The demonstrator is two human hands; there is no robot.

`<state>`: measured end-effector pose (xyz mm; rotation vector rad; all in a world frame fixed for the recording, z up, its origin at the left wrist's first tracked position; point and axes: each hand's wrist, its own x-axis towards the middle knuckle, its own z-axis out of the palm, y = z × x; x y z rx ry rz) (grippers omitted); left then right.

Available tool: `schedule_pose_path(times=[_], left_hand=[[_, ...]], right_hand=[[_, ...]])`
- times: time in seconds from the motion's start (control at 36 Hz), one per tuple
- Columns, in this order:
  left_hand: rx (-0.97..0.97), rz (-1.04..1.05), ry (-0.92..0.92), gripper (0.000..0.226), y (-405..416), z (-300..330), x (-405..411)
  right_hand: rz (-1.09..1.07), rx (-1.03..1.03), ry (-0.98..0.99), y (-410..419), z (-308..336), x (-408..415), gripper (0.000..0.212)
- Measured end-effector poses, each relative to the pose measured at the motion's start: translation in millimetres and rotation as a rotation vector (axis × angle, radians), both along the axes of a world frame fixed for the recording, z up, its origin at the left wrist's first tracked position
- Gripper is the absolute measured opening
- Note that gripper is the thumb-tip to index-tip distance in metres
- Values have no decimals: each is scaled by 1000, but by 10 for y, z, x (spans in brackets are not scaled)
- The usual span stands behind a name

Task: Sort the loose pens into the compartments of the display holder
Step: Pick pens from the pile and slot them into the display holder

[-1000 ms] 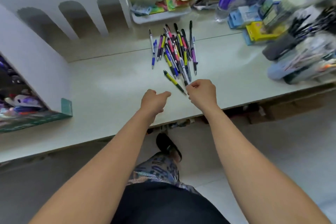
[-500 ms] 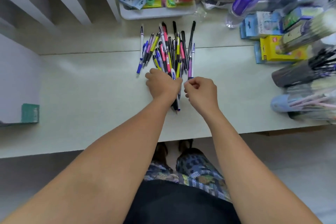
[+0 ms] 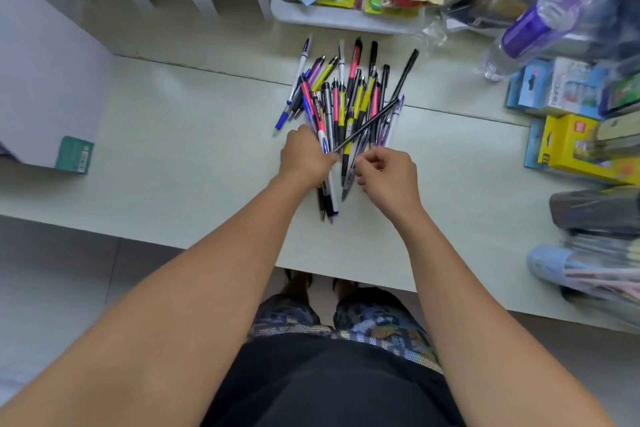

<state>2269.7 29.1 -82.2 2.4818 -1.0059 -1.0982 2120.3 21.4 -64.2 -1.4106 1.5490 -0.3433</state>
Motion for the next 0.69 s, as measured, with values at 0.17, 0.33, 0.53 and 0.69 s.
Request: schedule_pose_path(times=[0.17, 0.33, 0.53, 0.69], left_hand=[[57, 48, -120, 69, -103, -17, -265], [78, 93, -89, 61, -174, 30, -260], [47, 50, -41, 46, -93, 98, -151], [-76, 65, 49, 26, 100, 123, 25]], right_hand=[[-8, 0, -1, -21, -36, -126, 14], [-39, -31, 22, -29, -29, -236, 15], [-26, -16, 8, 94, 13, -206, 13], [0, -15, 24, 139, 12, -158, 14]])
